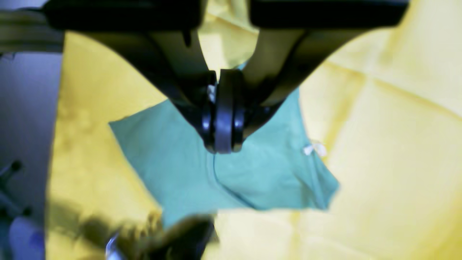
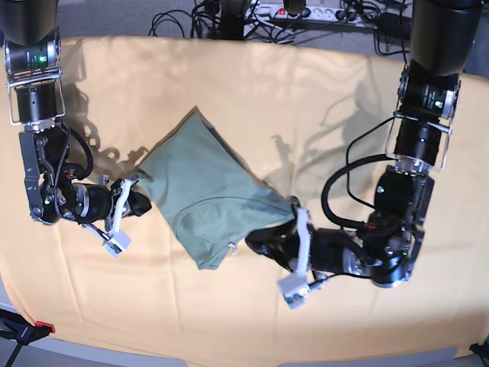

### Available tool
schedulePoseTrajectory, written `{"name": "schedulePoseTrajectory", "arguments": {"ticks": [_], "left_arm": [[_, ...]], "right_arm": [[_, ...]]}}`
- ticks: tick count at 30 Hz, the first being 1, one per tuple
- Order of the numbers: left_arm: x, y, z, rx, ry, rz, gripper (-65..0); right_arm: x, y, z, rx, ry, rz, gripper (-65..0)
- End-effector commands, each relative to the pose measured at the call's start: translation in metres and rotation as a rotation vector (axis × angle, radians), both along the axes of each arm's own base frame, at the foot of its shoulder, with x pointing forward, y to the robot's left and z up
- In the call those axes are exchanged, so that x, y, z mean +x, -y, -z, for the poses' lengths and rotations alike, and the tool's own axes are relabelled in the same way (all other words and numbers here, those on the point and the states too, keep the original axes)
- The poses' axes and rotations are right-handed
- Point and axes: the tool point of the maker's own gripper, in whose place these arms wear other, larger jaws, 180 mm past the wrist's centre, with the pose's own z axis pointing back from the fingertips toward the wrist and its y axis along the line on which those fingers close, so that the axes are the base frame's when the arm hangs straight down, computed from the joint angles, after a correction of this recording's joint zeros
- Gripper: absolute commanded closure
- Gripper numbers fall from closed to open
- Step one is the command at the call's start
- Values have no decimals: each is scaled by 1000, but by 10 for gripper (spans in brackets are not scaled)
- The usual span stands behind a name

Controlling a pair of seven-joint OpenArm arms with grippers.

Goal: Fold the T-shirt properly
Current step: 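Grip the folded bundle's sides with both grippers and square it, then open both grippers and pull them away from the folded shirt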

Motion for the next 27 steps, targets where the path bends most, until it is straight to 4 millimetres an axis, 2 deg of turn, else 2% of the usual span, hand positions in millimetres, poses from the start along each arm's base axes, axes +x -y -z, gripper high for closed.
{"name": "schedulePoseTrajectory", "arguments": {"ticks": [1, 4, 8, 11, 17, 23, 27], "left_arm": [[5, -4, -20, -42, 36, -3, 0], [6, -19, -22, -64, 22, -37, 0], [3, -33, -13, -44, 0, -57, 0], [2, -34, -9, -41, -8, -58, 0], [0, -34, -6, -42, -16, -58, 0], [-5, -33, 2, -43, -40, -57, 0], [-11, -33, 11, -42, -63, -58, 0]], "right_arm": [[6, -1, -14, 30, 27, -2, 0], [-11, -3, -2, 45, -43, -15, 0], [-30, -7, 9, 64, -115, -34, 0], [-45, -13, 5, 93, -161, -75, 0], [-77, -28, -19, 182, -202, -187, 0], [-110, -34, -11, 232, -255, -203, 0], [-123, -30, -5, 245, -279, -183, 0]]}}
